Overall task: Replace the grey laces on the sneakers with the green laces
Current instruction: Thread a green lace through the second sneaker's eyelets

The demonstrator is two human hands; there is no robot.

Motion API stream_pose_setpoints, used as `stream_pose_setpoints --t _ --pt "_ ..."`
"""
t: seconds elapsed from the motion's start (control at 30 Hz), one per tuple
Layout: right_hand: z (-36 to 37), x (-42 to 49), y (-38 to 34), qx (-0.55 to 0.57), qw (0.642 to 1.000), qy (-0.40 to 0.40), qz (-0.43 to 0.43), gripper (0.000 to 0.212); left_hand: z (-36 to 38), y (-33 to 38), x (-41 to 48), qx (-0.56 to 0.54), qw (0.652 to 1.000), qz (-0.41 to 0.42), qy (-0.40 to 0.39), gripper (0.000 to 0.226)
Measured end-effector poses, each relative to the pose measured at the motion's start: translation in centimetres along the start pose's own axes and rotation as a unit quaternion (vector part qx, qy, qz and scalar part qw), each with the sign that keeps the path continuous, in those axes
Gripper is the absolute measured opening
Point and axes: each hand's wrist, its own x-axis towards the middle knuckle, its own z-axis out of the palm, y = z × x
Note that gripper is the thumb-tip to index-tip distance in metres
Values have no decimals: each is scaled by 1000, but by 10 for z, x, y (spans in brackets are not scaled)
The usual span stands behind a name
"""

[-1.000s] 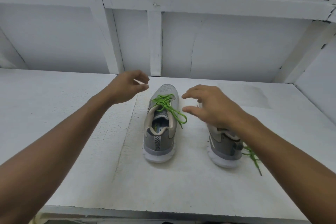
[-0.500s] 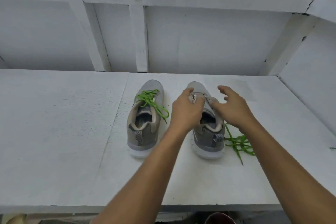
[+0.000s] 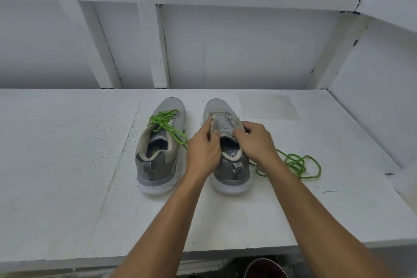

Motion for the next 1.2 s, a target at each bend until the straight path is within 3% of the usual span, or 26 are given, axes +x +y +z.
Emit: stream_pose_setpoints --t 0.13,0.2,0.3,0.4,0.53,0.73,0.9,0.97,1.1,1.2 --pt "-13 7 8 70 994 -80 4 37 0 -4 3 6 1000 3 -11 45" --pt "-35 17 15 79 994 -72 6 34 -2 -6 4 11 1000 13 -18 44" --pt "-70 34 28 -38 998 21 -34 13 -3 -9 3 26 999 32 -27 43" --pt "-75 35 40 -181 981 -50 -43 14 -3 -12 4 24 999 37 -30 43" --pt "-53 15 48 -269 946 -174 -50 16 -3 -14 5 27 998 38 -35 44" --pt "-38 4 48 -334 926 -155 -86 13 -4 -12 3 31 998 45 -28 44" --pt "-38 9 46 -408 894 -141 -117 31 -3 -10 5 33 998 47 -14 44" --pt "-45 13 43 -383 910 -114 -110 32 -2 -10 5 29 998 47 -15 43" --pt "-64 25 26 -204 974 -56 -78 19 -3 -9 5 33 998 40 -29 44" --pt "-70 37 8 -92 992 -48 -68 19 -4 -4 6 14 999 22 -33 48"
